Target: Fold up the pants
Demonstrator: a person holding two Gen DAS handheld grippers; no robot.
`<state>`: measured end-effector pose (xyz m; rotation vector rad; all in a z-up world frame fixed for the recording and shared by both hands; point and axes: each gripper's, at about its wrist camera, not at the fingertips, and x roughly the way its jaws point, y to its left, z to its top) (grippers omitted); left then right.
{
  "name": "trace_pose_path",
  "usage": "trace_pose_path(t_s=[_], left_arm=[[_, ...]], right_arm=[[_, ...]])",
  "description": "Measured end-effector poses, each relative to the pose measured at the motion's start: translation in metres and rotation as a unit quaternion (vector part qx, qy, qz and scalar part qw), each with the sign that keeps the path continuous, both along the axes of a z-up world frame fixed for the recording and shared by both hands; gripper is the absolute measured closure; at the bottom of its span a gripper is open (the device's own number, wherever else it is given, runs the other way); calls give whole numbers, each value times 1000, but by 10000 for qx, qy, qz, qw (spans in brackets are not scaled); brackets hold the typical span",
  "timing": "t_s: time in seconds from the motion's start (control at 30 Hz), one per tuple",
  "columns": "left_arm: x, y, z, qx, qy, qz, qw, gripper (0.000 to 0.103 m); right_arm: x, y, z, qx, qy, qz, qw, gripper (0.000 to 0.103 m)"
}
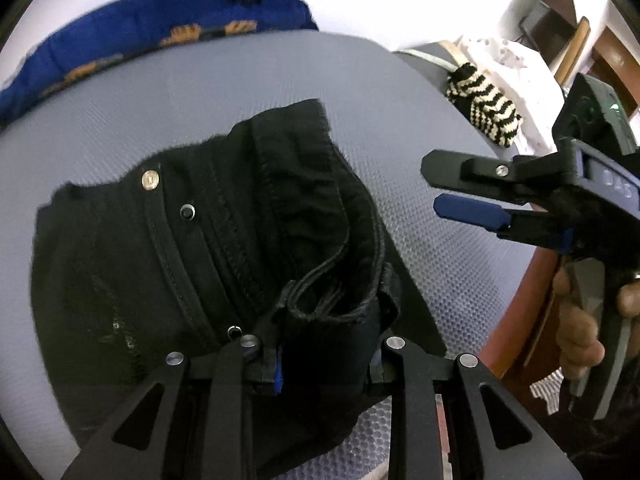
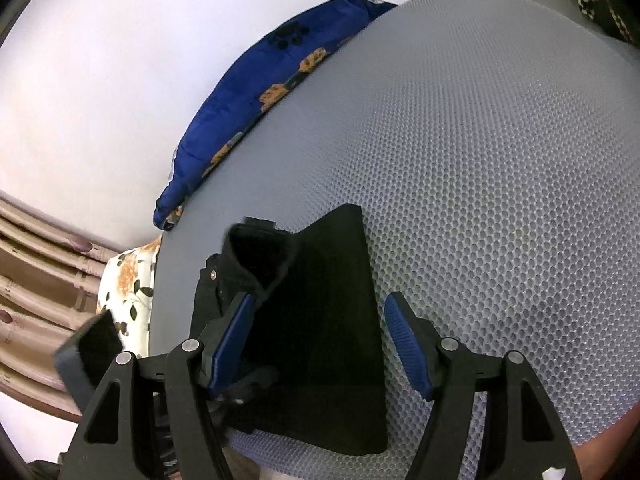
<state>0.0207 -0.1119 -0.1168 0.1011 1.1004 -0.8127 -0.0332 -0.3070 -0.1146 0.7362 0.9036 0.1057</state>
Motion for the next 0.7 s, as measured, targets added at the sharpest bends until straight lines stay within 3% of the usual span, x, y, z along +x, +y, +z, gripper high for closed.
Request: trace_pose_path(t_s=[0.07,0.17,0.37,0.5,0.7], left_arm=[[0,0,2,-49,37,-42,10000,70],[-5,-1,6,-59,49,-182,9998,54],[-24,10,31,-523,-152,-545,9970,38],[-17,37,45,-824,-297,-243,9959,35],[13,96,38,-665,-338,819,9938,35]], right_arm=[[2,2,-2,14,30,46,10000,37],[7,6,-2,68,44,192,9998,36],[23,14,-6,343,106,595,9976,36],[39,24,-17,418,192,877,9951,36],[60,28,-33,363,247,1049,9935,45]])
